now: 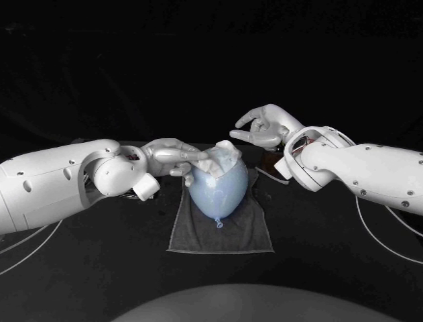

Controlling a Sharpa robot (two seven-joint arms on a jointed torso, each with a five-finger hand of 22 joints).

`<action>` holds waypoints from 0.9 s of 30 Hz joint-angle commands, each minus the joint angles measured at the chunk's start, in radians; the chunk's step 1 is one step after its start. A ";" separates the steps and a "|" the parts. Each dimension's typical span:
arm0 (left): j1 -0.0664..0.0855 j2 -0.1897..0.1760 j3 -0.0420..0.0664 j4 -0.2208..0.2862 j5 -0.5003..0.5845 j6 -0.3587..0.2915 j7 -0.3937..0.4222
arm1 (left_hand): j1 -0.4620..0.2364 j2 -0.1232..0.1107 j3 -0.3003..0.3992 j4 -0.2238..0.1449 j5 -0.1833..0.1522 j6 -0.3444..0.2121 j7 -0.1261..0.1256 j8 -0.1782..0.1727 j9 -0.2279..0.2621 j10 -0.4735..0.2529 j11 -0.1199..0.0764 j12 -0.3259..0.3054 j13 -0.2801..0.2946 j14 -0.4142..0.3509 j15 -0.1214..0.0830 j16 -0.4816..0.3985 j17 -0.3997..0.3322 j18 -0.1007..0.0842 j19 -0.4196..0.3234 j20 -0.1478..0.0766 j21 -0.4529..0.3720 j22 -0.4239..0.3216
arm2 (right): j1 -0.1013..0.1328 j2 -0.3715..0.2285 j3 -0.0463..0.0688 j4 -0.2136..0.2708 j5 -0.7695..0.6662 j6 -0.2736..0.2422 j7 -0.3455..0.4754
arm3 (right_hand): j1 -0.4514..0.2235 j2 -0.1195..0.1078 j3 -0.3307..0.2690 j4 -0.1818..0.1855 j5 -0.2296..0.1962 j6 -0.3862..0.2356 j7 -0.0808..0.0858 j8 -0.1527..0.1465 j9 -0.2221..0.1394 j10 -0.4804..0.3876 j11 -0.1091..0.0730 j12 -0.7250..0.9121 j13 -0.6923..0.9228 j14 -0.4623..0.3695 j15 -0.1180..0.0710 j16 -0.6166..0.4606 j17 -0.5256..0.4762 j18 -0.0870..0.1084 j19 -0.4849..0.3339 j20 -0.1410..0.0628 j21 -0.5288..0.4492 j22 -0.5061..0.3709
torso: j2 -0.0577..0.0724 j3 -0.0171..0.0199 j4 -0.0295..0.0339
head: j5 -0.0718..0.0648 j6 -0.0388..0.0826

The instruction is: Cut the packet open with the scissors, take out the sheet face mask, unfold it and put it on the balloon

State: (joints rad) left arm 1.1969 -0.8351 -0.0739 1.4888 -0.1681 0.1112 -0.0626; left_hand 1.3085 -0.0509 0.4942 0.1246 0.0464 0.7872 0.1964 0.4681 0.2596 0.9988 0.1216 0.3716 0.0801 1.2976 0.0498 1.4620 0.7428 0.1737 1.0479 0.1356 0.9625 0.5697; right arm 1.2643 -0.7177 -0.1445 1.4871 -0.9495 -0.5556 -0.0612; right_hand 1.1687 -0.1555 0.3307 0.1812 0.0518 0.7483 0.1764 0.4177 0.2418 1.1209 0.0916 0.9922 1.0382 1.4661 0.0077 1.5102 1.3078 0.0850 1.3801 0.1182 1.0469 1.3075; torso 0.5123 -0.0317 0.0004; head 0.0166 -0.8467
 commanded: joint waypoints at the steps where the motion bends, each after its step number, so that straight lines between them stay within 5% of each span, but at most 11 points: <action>1: 0.000 0.000 0.001 0.005 0.006 -0.028 0.030 | 0.053 0.002 0.028 -0.040 0.002 0.012 -0.007 0.010 0.005 0.015 -0.004 -0.005 0.000 0.004 -0.008 -0.006 0.008 0.008 0.009 -0.004 0.012 0.011 | -0.002 -0.007 0.000 0.003 -0.019 0.024 -0.002 | 0.008 0.000 -0.013 0.008 -0.003 -0.006 0.000 -0.005 -0.002 -0.012 0.000 -0.009 -0.013 0.048 0.011 -0.006 0.114 0.015 -0.008 -0.001 -0.008 0.119 | 0.000 0.0000 -0.0001 | 0.000 -0.003; 7: -0.001 -0.002 0.001 0.008 -0.005 -0.069 0.051 | 0.112 0.035 0.136 -0.105 0.002 0.059 -0.023 0.041 0.017 0.083 -0.022 0.010 0.004 0.022 -0.025 -0.005 0.037 0.003 0.029 -0.022 0.053 0.055 | -0.010 -0.033 0.000 0.041 -0.025 -0.015 0.042 | 0.073 0.034 -0.019 0.005 -0.002 0.040 -0.012 0.010 0.003 0.021 -0.010 0.025 -0.004 0.055 0.003 0.003 0.129 0.010 0.009 -0.004 0.026 0.130 | 0.000 0.0002 0.0003 | -0.001 -0.006; 13: -0.002 -0.005 0.001 0.008 -0.008 -0.096 0.061 | 0.079 0.046 0.188 -0.088 0.002 0.051 -0.032 0.043 0.019 0.115 -0.030 0.004 0.003 0.033 -0.032 -0.005 0.052 0.000 0.034 -0.028 0.069 0.073 | -0.027 -0.063 0.000 0.103 -0.043 -0.048 0.094 | 0.140 0.069 0.003 -0.018 -0.001 0.081 -0.023 0.015 0.000 0.095 -0.023 0.105 0.053 0.070 -0.009 0.018 0.159 -0.002 0.040 -0.015 0.093 0.149 | -0.001 -0.0004 -0.0004 | -0.003 -0.009; 27: -0.005 -0.014 0.001 0.011 -0.009 -0.107 0.063 | 0.003 0.050 0.247 -0.036 0.002 0.012 -0.022 0.062 0.034 0.115 -0.020 -0.046 -0.010 0.041 -0.024 -0.011 0.061 0.001 0.028 -0.021 0.062 0.060 | -0.071 -0.091 -0.001 0.188 -0.169 -0.064 0.132 | 0.203 0.085 0.053 -0.071 0.002 0.133 -0.038 0.006 -0.013 0.197 -0.037 0.246 0.175 0.084 -0.022 0.032 0.190 -0.014 0.070 -0.028 0.160 0.169 | 0.001 -0.0002 0.0005 | 0.003 -0.007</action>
State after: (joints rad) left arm 1.1919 -0.8492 -0.0737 1.4965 -0.1737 0.0135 -0.0166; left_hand 1.3204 -0.0028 0.7435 0.0802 0.0449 0.8039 0.1736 0.5252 0.2966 1.1104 0.0986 0.3290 0.0711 1.3354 0.0238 1.4578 0.8047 0.1693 1.0759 0.1075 1.0292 0.6304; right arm 1.1958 -0.8088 -0.1461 1.6707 -1.0418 -0.6043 0.0395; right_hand 1.3609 -0.0712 0.3821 0.1150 0.0520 0.8775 0.1376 0.4294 0.2288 1.3118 0.0553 1.2297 1.2043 1.4630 -0.0049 1.5395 1.3073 0.0911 1.4452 0.0896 1.2033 1.3078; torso 0.5123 -0.0319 0.0010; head 0.0179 -0.8549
